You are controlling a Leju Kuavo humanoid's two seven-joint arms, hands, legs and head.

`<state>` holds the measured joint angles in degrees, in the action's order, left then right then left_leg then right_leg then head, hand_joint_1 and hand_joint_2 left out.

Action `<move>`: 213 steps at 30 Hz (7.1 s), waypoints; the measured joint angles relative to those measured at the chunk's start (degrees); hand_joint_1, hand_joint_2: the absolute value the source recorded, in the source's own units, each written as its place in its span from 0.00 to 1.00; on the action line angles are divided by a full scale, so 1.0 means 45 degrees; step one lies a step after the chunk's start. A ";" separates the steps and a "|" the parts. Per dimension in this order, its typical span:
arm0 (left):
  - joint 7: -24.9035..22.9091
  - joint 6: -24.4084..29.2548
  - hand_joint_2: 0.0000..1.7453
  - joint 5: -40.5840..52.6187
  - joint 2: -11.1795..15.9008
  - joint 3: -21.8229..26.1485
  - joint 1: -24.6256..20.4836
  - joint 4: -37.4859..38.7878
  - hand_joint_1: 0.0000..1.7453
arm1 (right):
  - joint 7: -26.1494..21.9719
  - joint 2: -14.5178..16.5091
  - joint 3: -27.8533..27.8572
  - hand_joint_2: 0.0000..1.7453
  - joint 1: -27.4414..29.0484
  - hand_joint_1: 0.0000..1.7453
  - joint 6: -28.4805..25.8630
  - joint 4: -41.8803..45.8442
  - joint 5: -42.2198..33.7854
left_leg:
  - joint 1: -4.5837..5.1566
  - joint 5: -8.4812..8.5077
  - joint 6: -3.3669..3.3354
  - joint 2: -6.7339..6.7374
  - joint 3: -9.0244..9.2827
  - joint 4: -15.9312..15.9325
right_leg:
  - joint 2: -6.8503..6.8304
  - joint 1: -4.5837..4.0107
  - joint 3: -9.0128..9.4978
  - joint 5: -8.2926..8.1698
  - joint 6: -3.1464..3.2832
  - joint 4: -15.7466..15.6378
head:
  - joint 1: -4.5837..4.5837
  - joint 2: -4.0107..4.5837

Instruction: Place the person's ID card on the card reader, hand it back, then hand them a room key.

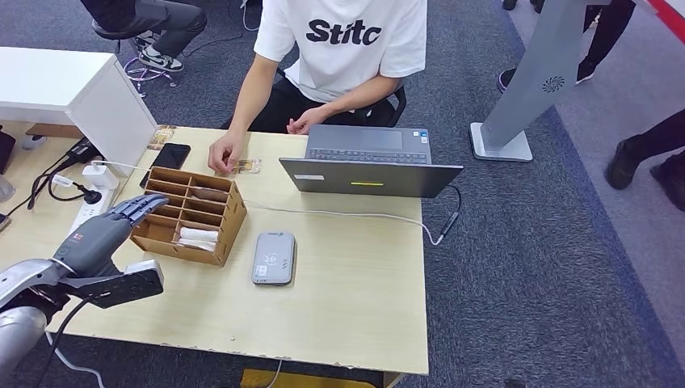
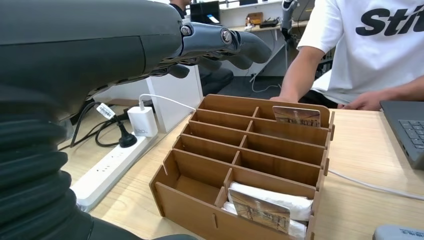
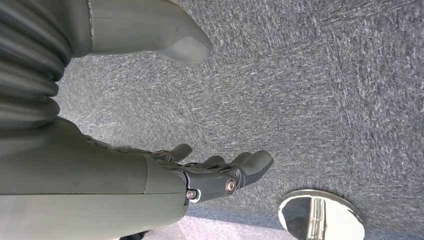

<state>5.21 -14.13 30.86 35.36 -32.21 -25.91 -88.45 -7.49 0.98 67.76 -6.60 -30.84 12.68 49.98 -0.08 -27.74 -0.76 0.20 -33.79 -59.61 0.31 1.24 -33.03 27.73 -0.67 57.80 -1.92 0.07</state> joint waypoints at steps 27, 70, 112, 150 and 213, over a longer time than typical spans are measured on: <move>-0.0395 0.1620 1.00 0.2384 -0.1899 -0.0006 -0.0443 0.3155 0.00 | 0.0023 0.0000 -0.0306 1.00 -0.0013 0.00 0.0053 0.0000 0.0232 | 0.0001 0.0000 0.0000 0.0001 0.0000 -0.0001 | 0.0002 0.0001 -0.0006 0.0000 0.0000 -0.0001 | 0.0002 0.0000; 0.0268 0.1767 1.00 0.2585 -0.2920 -0.0006 -0.0804 0.4787 0.21 | 0.0163 0.0000 -0.0629 1.00 -0.0099 0.00 0.0087 0.0000 0.0525 | 0.0002 0.0000 0.0000 0.0000 -0.0001 -0.0001 | 0.0001 0.0001 -0.0005 0.0000 0.0000 0.0000 | 0.0001 0.0000; 0.0262 0.2220 1.00 0.2895 -0.3053 0.0016 -0.0804 0.4901 0.98 | 0.0174 0.0000 -0.0646 1.00 -0.0165 0.00 0.0151 0.0000 0.0603 | 0.0001 0.0000 0.0000 0.0000 -0.0002 -0.0001 | 0.0002 0.0001 -0.0005 0.0000 0.0000 0.0000 | 0.0001 0.0000; -0.0006 0.3937 1.00 0.3882 -0.3965 0.2214 -0.1647 0.4907 1.00 | 0.0115 0.0000 -0.0646 1.00 -0.0146 0.00 0.0146 0.0000 0.0580 | 0.0001 0.0000 0.0000 0.0000 -0.0001 -0.0001 | 0.0001 0.0001 -0.0006 0.0000 0.0000 0.0000 | 0.0001 0.0000; -0.0181 0.5650 1.00 0.3469 -0.5204 0.3696 -0.3829 0.3889 0.00 | 0.0176 0.0040 -0.0656 1.00 -0.0139 0.00 0.0126 -0.0005 0.0695 | 0.0001 0.0001 0.0002 -0.0002 -0.0012 -0.0002 | -0.0001 -0.0010 -0.0011 -0.0002 0.0003 0.0003 | 0.0002 0.0000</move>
<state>4.39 11.30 46.47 11.94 -15.58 -43.14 -70.95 -6.70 1.16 64.81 -7.23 -30.27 12.66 53.11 -0.08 -27.74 -0.75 0.19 -33.85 -59.62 0.30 1.20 -33.08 27.72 -0.66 57.82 -1.91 0.07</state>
